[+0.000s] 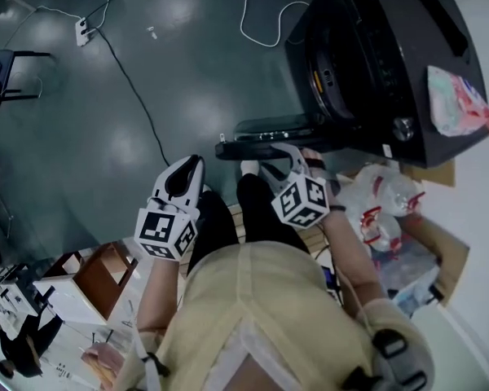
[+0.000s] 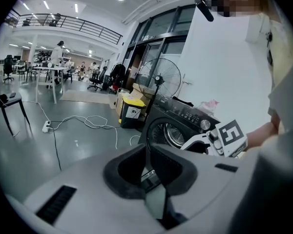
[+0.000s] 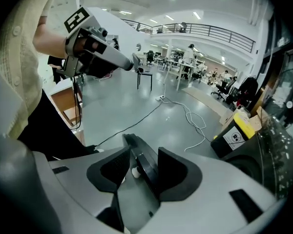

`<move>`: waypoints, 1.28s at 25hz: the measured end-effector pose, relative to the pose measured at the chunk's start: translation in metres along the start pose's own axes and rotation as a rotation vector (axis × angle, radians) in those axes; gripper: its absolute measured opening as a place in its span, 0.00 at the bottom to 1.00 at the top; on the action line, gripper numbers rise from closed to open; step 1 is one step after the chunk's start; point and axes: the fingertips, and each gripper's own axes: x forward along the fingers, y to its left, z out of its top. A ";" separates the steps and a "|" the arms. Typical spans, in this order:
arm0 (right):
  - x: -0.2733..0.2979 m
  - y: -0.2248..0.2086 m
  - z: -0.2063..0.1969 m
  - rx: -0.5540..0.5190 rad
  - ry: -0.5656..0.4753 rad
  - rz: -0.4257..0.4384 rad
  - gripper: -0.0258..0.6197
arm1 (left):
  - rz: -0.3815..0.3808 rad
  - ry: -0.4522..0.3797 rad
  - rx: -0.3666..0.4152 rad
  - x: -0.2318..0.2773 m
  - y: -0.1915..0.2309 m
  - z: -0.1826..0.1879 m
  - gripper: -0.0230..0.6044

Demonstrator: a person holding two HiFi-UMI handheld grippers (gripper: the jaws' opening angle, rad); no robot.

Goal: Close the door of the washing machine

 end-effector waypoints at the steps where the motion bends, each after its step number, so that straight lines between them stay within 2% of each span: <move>1: 0.001 0.000 0.000 -0.015 0.003 0.002 0.31 | 0.005 0.002 -0.001 0.000 0.000 -0.001 0.09; 9: 0.010 0.002 -0.004 -0.123 0.028 -0.004 0.31 | 0.033 0.028 -0.016 -0.004 -0.004 -0.012 0.09; 12: 0.012 0.000 -0.006 -0.144 0.045 -0.016 0.26 | 0.033 0.031 -0.022 -0.002 -0.007 -0.014 0.09; 27: 0.018 -0.006 -0.003 -0.114 0.072 -0.001 0.25 | 0.078 0.022 -0.021 0.004 -0.006 -0.005 0.09; 32: 0.022 -0.014 0.000 -0.098 0.072 -0.018 0.25 | 0.071 0.016 -0.011 0.011 -0.011 0.001 0.09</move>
